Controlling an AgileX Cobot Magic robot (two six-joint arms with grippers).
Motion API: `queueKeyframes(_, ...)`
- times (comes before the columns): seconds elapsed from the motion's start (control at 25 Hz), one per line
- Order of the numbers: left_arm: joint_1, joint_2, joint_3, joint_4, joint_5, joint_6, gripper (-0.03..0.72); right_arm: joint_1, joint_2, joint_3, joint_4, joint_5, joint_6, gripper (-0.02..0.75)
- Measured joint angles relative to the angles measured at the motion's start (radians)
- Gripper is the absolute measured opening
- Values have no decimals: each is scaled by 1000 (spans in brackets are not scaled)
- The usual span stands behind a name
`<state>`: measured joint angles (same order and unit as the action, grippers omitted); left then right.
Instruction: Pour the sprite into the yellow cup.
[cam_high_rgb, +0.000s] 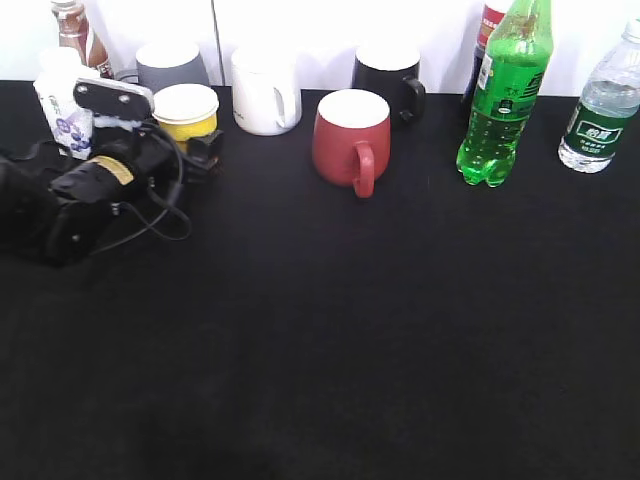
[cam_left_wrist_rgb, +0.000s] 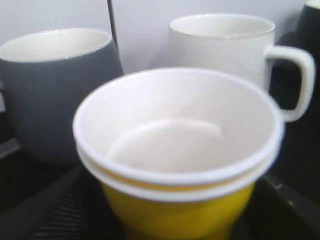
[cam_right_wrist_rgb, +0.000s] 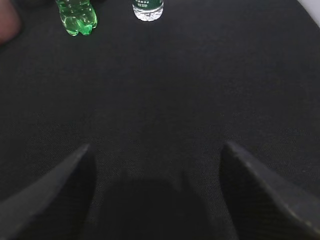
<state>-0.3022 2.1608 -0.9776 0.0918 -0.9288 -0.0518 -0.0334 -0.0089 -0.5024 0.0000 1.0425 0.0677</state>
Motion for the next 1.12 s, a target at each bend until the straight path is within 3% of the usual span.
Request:
queueKeyframes(0.2, 0, 89, -110, 1, 3, -10, 671, 0, 0, 0, 0, 0, 0, 586)
queueKeyframes(0.56, 0, 162, -136, 1, -187, -10, 655, 0, 0, 0, 0, 0, 0, 586)
queueKeyframes(0.88, 0, 164, -136, 11, -215, -10, 468, 0, 0, 0, 0, 0, 0, 586)
queueKeyframes(1.04, 0, 153, -124, 71, -275, -10, 452, 0, 0, 0, 0, 0, 0, 586)
queueKeyframes(1.12, 0, 76, -42, 130, -278, -10, 451, 0, 0, 0, 0, 0, 0, 586)
